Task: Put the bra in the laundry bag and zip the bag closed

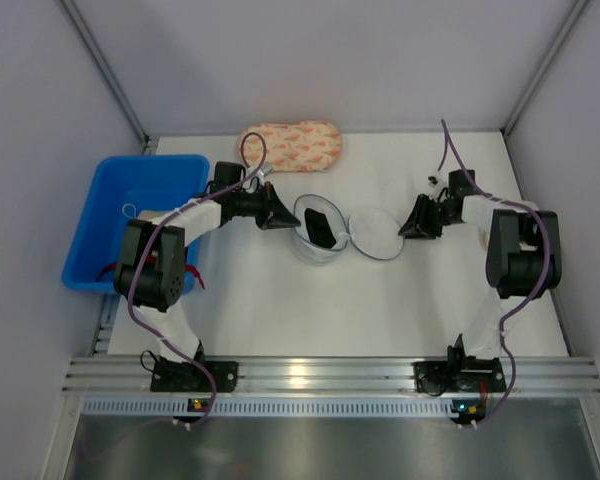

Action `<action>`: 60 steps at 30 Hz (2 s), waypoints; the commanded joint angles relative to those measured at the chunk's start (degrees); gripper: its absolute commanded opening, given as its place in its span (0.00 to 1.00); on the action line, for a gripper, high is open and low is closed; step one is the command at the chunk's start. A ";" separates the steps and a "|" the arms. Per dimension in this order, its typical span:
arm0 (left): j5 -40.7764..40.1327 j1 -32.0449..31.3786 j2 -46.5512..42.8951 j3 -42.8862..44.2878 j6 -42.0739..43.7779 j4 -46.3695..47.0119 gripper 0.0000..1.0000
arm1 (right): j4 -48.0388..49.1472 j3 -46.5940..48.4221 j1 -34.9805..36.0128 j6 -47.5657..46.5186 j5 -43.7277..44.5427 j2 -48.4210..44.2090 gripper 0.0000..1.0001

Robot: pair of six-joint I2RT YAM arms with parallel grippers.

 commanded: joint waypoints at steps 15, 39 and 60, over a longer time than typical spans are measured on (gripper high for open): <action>-4.96 -0.12 -6.60 2.00 8.52 -4.32 0.37 | -0.23 6.13 -1.25 -1.61 -5.78 -7.00 0.00; -47.23 -30.16 -11.63 21.68 33.32 -15.40 0.68 | 4.15 7.02 7.89 18.34 -14.57 -15.01 0.00; -65.86 -38.18 3.77 31.62 30.77 -16.89 0.66 | 5.04 8.69 13.95 23.26 -11.05 -15.98 0.00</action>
